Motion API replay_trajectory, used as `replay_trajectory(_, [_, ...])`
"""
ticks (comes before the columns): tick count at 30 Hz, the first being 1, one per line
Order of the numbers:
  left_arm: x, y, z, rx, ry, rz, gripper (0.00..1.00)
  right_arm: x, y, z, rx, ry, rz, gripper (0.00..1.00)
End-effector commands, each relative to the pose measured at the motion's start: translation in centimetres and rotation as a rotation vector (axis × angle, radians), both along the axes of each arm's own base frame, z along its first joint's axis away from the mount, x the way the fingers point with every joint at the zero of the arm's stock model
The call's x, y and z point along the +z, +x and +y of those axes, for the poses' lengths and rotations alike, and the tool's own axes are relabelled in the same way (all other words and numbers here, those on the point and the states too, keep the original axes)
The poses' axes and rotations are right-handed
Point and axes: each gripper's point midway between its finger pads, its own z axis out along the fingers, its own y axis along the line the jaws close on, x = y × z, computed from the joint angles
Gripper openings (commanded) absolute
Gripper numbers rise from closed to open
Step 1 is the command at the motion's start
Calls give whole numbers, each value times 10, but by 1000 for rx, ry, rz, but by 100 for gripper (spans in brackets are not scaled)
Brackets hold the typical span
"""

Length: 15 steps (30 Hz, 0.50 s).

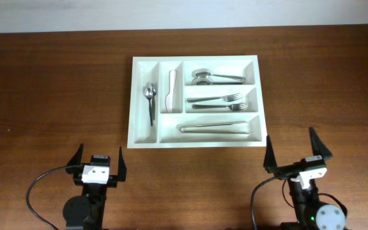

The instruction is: Pack container

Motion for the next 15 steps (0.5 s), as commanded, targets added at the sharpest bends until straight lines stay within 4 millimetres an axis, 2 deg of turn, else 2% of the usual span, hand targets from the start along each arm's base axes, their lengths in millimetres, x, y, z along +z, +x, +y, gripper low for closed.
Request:
replay_trajectory(1, [-1, 0, 4, 19, 2, -4, 99, -15, 3, 3, 15, 10, 23, 99])
replay_trajectory(8, [-1, 0, 4, 19, 2, -4, 99, -53, 9, 2, 8, 12, 163, 99])
replay_trajectory(12, [-1, 0, 4, 19, 2, -4, 99, -85, 9, 2, 8, 13, 296, 99])
replay_trajectory(15, [-1, 0, 4, 19, 2, -4, 99, -87, 10, -3, -23, 15, 305, 99])
